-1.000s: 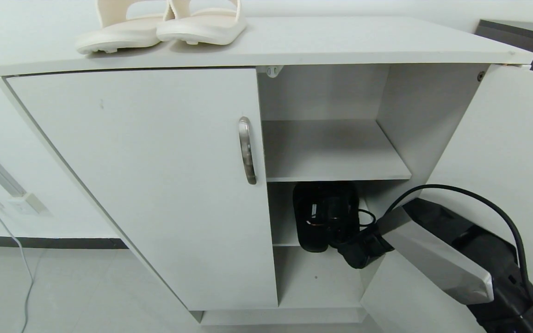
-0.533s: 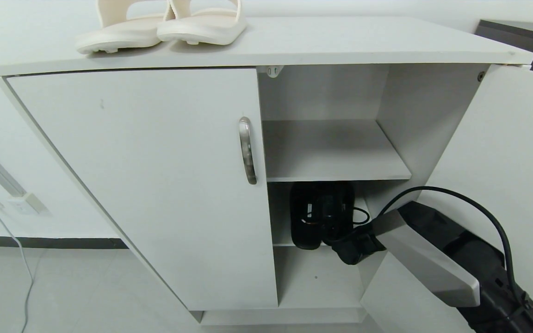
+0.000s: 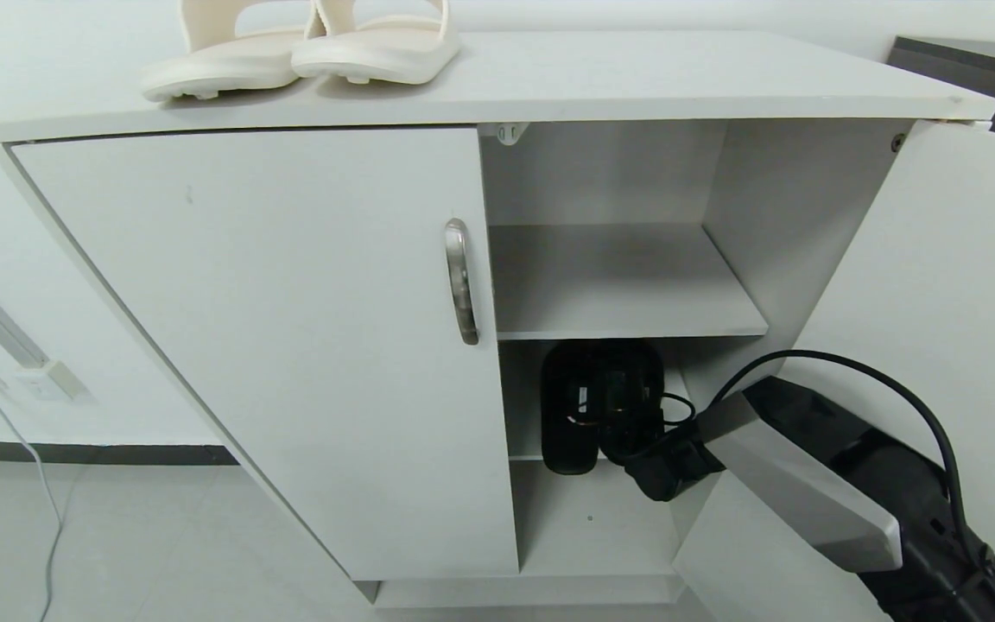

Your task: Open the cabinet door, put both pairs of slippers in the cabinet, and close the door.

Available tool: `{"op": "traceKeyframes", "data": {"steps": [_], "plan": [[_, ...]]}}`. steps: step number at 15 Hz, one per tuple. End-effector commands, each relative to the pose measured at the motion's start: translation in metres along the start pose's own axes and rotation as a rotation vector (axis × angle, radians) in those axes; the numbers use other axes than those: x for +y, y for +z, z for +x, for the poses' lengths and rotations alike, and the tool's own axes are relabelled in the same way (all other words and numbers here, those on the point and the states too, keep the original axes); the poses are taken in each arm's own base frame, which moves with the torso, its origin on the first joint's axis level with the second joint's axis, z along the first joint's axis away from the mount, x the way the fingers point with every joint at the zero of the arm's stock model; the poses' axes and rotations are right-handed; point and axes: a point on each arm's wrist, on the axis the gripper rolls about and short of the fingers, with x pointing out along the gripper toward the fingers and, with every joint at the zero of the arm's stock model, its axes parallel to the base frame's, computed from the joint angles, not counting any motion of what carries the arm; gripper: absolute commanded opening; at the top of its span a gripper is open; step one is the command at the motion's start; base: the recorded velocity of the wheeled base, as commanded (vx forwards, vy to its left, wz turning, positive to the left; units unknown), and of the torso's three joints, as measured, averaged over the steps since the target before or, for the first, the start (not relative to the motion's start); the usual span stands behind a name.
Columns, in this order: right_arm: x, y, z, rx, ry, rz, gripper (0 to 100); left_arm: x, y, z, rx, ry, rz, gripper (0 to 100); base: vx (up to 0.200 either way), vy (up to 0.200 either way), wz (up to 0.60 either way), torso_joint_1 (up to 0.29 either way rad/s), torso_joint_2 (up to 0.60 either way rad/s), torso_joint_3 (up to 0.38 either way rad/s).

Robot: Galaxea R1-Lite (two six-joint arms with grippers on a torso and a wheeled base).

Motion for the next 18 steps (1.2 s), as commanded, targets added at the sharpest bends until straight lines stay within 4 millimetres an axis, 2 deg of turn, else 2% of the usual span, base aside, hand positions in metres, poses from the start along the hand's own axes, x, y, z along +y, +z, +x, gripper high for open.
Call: {"op": "traceKeyframes", "data": {"steps": [1, 3, 4, 10, 11, 15, 17, 18], "plan": [[0.001, 0.011, -0.014, -0.018, 0.016, 0.01, 100, 0.0, 0.0, 0.0, 0.002, 0.0, 0.0, 0, 0.0, 0.0, 0.0, 0.0, 0.0, 0.0], [0.002, 0.015, -0.029, -0.022, 0.032, 0.009, 100, 0.0, 0.0, 0.0, 0.001, 0.0, 0.0, 0, 0.0, 0.0, 0.0, 0.0, 0.0, 0.0], [0.002, 0.017, -0.044, -0.015, 0.048, 0.006, 100, 0.0, 0.0, 0.0, 0.002, 0.0, 0.0, 0, 0.0, 0.0, 0.0, 0.0, 0.0, 0.0], [-0.004, 0.028, -0.104, -0.029, 0.09, 0.009, 100, 0.0, 0.0, 0.0, 0.002, 0.0, 0.0, 0, 0.0, 0.0, 0.0, 0.0, 0.0, 0.0], [-0.008, 0.027, -0.126, -0.019, 0.113, -0.002, 100, 0.0, 0.0, 0.0, 0.001, 0.0, 0.0, 0, 0.0, 0.0, 0.0, 0.0, 0.0, 0.0], [-0.022, 0.022, -0.183, 0.019, 0.183, -0.045, 100, 0.0, 0.0, 0.0, 0.002, 0.0, 0.0, 0, 0.0, 0.0, 0.0, 0.0, 0.0, 0.0], [-0.023, 0.021, -0.2, 0.021, 0.214, -0.049, 100, 0.0, 0.0, 0.0, 0.002, 0.0, 0.0, 0, 0.0, 0.0, 0.0, 0.0, 0.0, 0.0], [-0.023, 0.022, -0.201, 0.011, 0.219, -0.042, 100, 0.0, 0.0, 0.0, 0.002, 0.0, 0.002, 0, 0.0, 0.0, 0.0, 0.0, 0.0, 0.0]]}}
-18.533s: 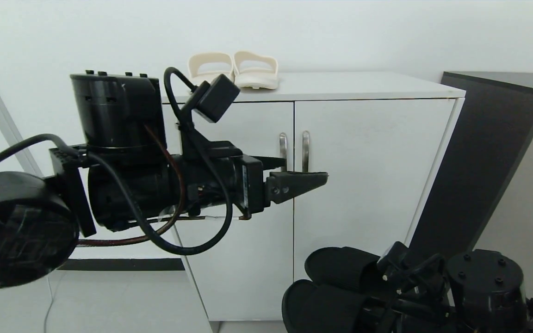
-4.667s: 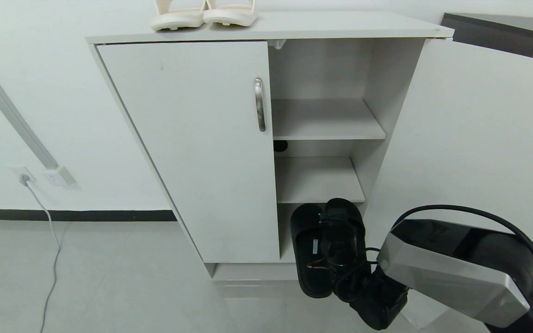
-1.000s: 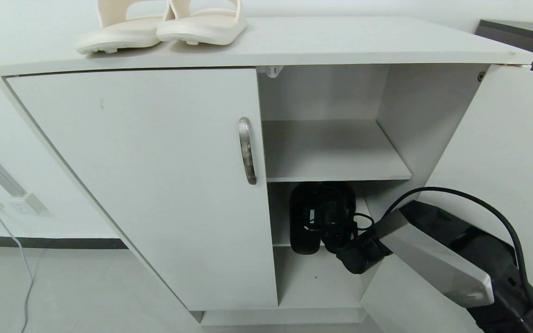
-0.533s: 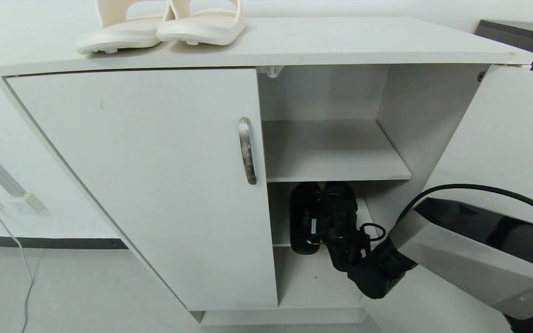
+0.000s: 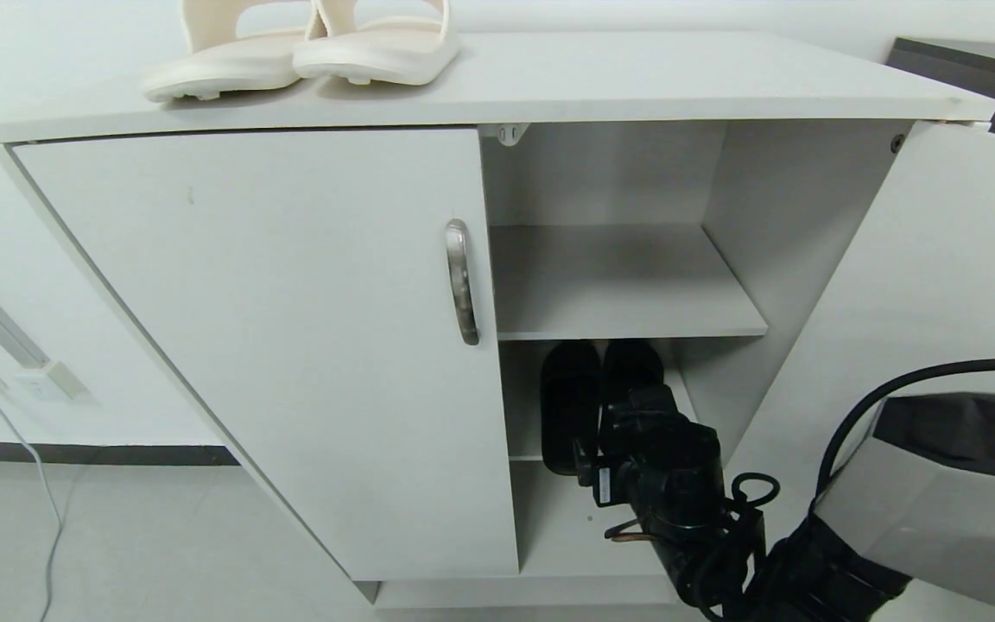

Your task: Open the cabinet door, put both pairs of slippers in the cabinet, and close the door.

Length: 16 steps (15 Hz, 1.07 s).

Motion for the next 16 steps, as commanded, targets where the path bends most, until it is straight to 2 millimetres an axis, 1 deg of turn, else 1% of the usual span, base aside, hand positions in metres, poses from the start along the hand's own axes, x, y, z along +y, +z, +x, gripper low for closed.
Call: {"op": "traceKeyframes", "data": {"steps": [1, 2, 3, 10, 13, 14, 16], "plan": [[-0.001, 0.009, -0.013, -0.016, 0.016, 0.004, 100, 0.0, 0.0, 0.0, 0.003, 0.0, -0.002, 0, 0.0, 0.0, 0.0, 0.0, 0.0, 0.0], [-0.003, 0.011, -0.016, -0.017, 0.016, 0.005, 100, 0.0, 0.0, 0.0, 0.001, 0.0, 0.0, 0, 0.0, 0.0, 0.0, 0.0, 0.0, 0.0], [-0.007, 0.007, -0.02, -0.002, 0.014, -0.004, 100, 0.0, 0.0, 0.0, 0.001, 0.0, 0.0, 0, 0.0, 0.0, 0.0, 0.0, 0.0, 0.0], [-0.006, 0.011, -0.024, -0.01, 0.023, -0.003, 100, 0.0, 0.0, 0.0, 0.001, -0.001, 0.0, 0, -0.2, 0.0, 0.0, 0.0, 0.0, 0.005], [-0.004, 0.01, -0.025, -0.01, 0.027, -0.009, 100, 0.0, 0.0, 0.0, 0.003, -0.001, 0.001, 0, 0.0, 0.0, 0.0, 0.0, 0.0, 0.0], [-0.004, 0.013, -0.025, -0.014, 0.031, -0.025, 100, 0.0, 0.0, 0.0, 0.001, -0.001, 0.002, 0, 0.0, 0.0, 0.0, 0.0, 0.0, 0.0], [-0.003, 0.008, -0.023, -0.003, 0.036, -0.038, 100, 0.0, 0.0, 0.0, 0.001, -0.001, 0.005, 0, 0.0, 0.0, 0.0, 0.0, 0.0, 0.0]]}}
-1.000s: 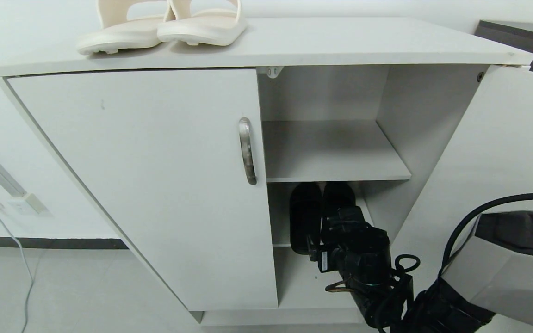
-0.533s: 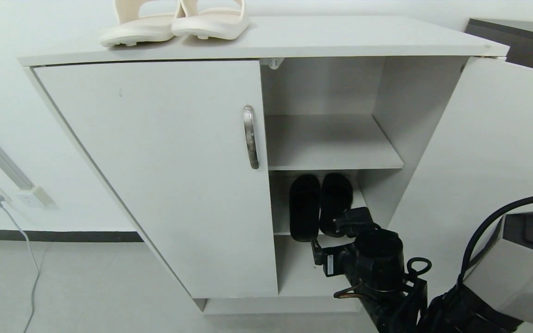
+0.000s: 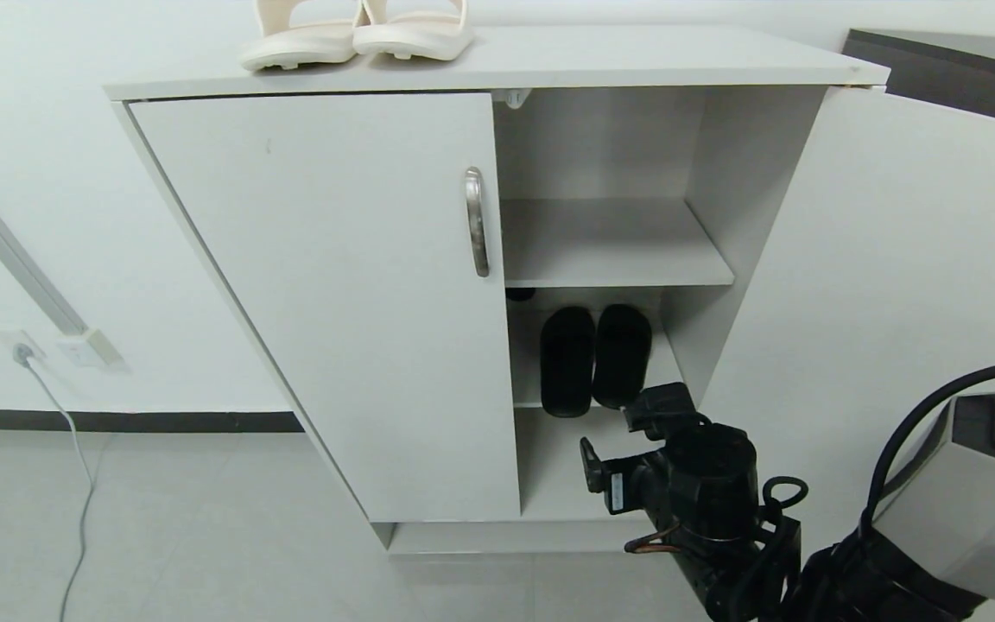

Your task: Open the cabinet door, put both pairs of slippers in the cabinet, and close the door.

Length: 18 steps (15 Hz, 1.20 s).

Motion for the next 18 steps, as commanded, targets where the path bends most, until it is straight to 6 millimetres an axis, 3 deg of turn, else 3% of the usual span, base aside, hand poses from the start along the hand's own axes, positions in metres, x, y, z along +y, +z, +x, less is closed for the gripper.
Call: {"op": "traceKeyframes", "data": {"steps": [1, 10, 18], "plan": [[-0.0001, -0.0048, 0.0008, 0.012, -0.001, -0.007, 100, 0.0, 0.0003, 0.0, 0.0, 0.001, 0.001, 0, 0.0, 0.0, 0.0, 0.0, 0.0, 0.0], [-0.001, -0.0055, -0.0001, 0.014, -0.007, -0.006, 100, 0.0, 0.0002, 0.0, 0.002, -0.001, 0.001, 0, 0.0, 0.0, 0.0, 0.0, 0.0, 0.0], [-0.0032, -0.0025, -0.0009, 0.007, -0.014, 0.004, 100, 0.0, 0.0002, 0.0, 0.002, -0.001, 0.001, 0, 0.0, 0.0, 0.0, 0.002, 0.0, 0.176]]}}
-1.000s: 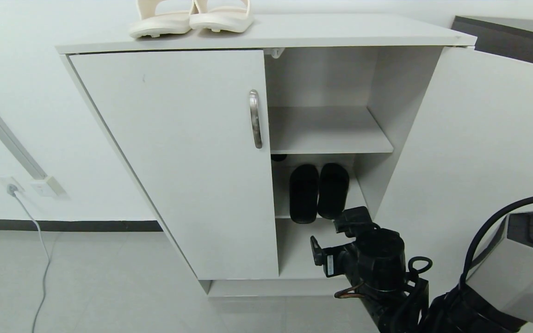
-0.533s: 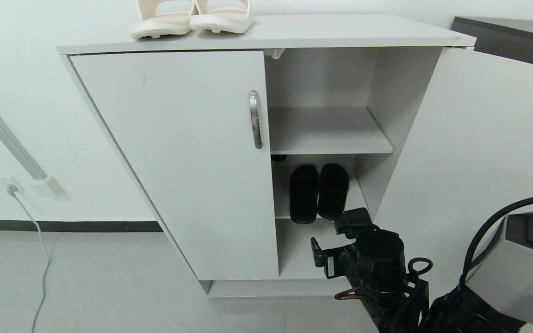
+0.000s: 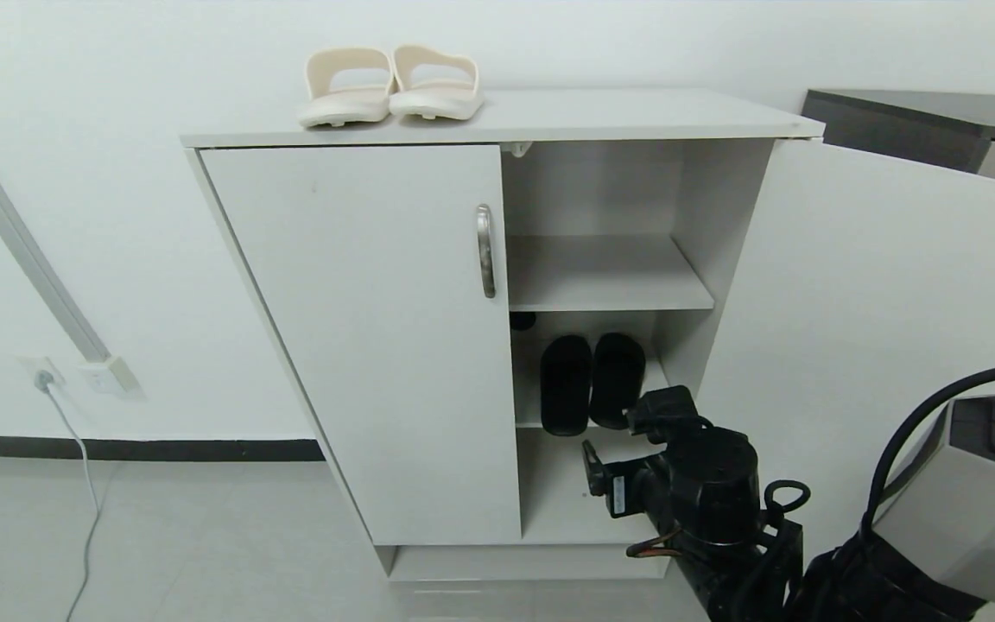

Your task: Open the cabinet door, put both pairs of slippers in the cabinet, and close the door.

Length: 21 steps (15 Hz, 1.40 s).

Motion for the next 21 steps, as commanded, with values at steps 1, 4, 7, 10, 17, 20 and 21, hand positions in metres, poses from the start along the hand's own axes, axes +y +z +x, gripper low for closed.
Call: {"op": "traceKeyframes", "data": {"steps": [1, 4, 7, 10, 17, 20, 21], "plan": [[-0.0007, -0.0001, -0.0001, 0.001, -0.002, -0.001, 100, 0.0, -0.0004, 0.0002, 0.003, 0.0, 0.0, 0, 0.0, 0.0, 0.0, 0.007, 0.0, 0.163], [-0.0036, -0.0008, 0.0004, 0.001, -0.009, 0.003, 100, 0.0, 0.0002, 0.0001, 0.0, 0.001, -0.002, 0, 0.0, 0.0, 0.0, 0.006, 0.0, 0.049], [-0.0043, -0.0011, 0.0004, -0.004, -0.01, 0.008, 100, 0.0, 0.0, 0.0001, 0.001, 0.001, -0.002, 0, 0.0, 0.0, 0.0, 0.0, 0.0, 0.0], [-0.0045, -0.0021, 0.0002, -0.001, -0.009, 0.007, 100, 0.0, 0.0, 0.0001, 0.001, 0.0, -0.002, 0, 0.0, 0.0, 0.0, 0.0, 0.0, 0.0], [-0.0046, -0.0019, -0.0009, -0.011, -0.006, 0.015, 100, 0.0, 0.0002, 0.0001, 0.0, 0.001, -0.003, 0, 0.0, 0.143, 0.0, 0.004, 0.0, 0.001], [-0.0056, -0.0037, -0.002, -0.005, -0.007, 0.011, 100, 0.0, 0.0002, 0.0001, 0.0, 0.001, -0.003, 0, 0.0, 0.2, 0.0, 0.002, 0.0, 0.006], [-0.0058, -0.0035, -0.0023, -0.005, -0.007, 0.009, 100, 0.0, 0.0, 0.0001, 0.001, 0.001, -0.003, 0, 0.0, 0.2, 0.0, 0.007, 0.0, 0.002]]}}
